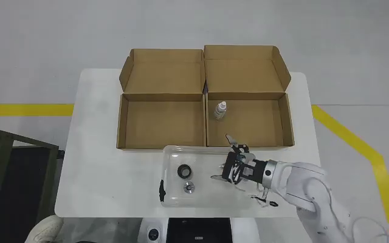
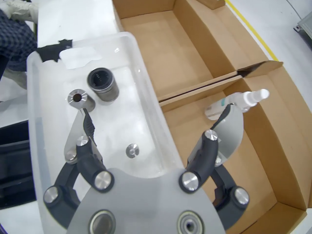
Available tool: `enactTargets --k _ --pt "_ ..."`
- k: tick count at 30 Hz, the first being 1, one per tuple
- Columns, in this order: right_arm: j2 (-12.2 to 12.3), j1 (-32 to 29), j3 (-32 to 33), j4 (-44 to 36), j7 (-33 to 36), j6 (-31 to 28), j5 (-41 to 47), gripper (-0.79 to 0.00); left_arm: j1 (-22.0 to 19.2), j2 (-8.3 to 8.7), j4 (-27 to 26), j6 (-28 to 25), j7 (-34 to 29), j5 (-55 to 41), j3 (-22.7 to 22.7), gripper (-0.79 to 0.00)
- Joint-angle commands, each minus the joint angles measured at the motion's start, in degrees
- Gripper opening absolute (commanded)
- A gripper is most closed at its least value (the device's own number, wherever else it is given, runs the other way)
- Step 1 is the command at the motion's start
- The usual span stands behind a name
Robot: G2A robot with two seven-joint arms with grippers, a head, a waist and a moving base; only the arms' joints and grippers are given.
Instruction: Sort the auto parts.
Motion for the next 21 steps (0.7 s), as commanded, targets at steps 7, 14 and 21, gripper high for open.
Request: enactTargets --k 7,14,21 --pt "0.7 -3.1 -1.2 -0.1 -3.1 -3.6 -6.0 0.000 0.0 0.00 0.0 0.0 0.0 0.0 0.0 0.000" --pt "1.2 -4.0 -1.4 1.2 -4.7 -4.4 -9.6 0.000 0.0 0.00 0.0 0.0 0.0 0.0 0.0 0.000" --pt "1.5 -4.0 -1.5 2.2 -3.8 -3.5 -11.4 0.000 0.0 0.00 0.0 0.0 0.0 0.0 0.0 0.000"
